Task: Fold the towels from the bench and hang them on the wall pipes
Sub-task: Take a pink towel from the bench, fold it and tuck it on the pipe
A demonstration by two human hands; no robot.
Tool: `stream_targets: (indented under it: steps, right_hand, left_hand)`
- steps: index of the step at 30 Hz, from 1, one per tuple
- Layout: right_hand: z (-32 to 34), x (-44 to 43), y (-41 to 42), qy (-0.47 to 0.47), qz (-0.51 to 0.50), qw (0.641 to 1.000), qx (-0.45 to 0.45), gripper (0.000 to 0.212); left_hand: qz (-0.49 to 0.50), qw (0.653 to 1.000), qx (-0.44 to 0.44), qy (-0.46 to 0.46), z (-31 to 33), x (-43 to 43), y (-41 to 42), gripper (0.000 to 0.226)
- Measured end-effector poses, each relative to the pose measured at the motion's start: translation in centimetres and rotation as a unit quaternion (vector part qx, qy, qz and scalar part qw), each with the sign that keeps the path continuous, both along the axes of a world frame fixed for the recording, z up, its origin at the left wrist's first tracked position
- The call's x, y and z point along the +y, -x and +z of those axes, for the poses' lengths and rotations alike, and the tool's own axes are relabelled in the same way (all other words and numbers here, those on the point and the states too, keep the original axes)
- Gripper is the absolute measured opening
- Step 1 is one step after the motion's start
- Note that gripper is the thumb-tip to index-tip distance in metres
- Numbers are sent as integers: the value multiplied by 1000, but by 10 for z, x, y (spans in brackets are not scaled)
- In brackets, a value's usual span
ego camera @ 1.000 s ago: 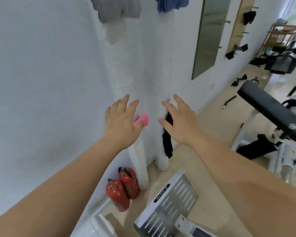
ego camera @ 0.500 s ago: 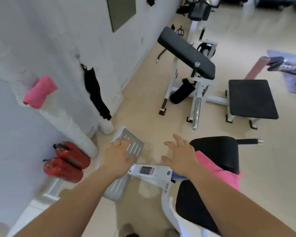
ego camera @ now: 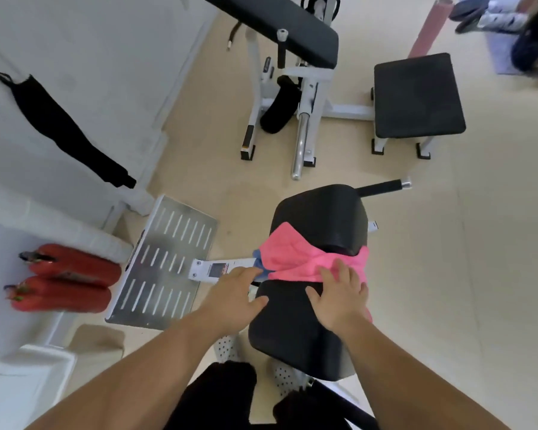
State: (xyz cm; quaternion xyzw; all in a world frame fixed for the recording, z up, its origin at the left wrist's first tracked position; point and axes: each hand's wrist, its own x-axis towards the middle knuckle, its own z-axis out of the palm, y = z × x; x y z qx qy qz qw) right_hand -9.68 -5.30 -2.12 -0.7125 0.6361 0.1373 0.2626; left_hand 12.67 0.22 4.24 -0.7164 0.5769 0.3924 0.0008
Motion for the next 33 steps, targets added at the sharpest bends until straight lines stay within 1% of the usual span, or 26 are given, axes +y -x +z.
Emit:
stream_targets:
  steps: [3,7,8,10,13,14,15,16,17,18,19,20,23,26,29,31,33]
  right_hand:
    - [-28,7,3,-12,-36,999,-13,62]
    - [-45,21,2,83,-85,990,-70,52]
    - [-47,23,2,90,-92,989,-73,51]
    - [-51,22,2,77,-105,989,-72,51]
    - [-57,21,4,83,-120,985,-87,51]
    - [-59,21,4,88,-126,983,-95,53]
    - [-60,22,3,94,-134,981,-104,54]
    - [-63,22,3,103,-142,978,-112,55]
    - [-65,23,4,113,-146,976,-119,54]
    - [-67,23,4,120,-146,974,-122,53]
    - [-69,23,4,126,-144,974,-121,52]
    - [-70,23,4,131,-142,974,-121,52]
    - [-72,24,5,138,-145,972,-122,51]
    - [-72,25,5,144,-145,971,-125,50]
    - [-72,24,6,136,-137,975,-113,51]
    - [-70,23,7,119,-118,981,-96,53]
    - [-66,22,7,121,-91,985,-81,54]
  left_hand:
    - [-33,999,-7,-25,-18,-18,13,59]
    - [-39,997,17,-57,-47,-43,27,54]
    - [-33,997,29,-64,-55,-49,29,52]
    - [-15,996,53,-77,-74,-62,31,47]
    - [-8,992,66,-107,-104,-75,29,49]
    - [-19,991,65,-119,-111,-78,29,47]
    - [-28,989,70,-125,-114,-81,29,38]
    - [-35,989,71,-124,-118,-82,30,24]
    - [-47,990,72,-116,-124,-83,30,18]
    - [-50,991,64,-107,-131,-85,29,29]
    - [-47,993,60,-94,-136,-86,27,35]
    - [-41,994,51,-88,-136,-87,26,33]
    - [-34,996,27,-80,-137,-89,26,16]
    - [11,997,35,-64,-131,-87,26,24]
    - [54,997,46,-26,-114,-82,25,19]
    - [74,995,60,2,-98,-76,25,26]
    - [87,993,75,27,-77,-71,26,32]
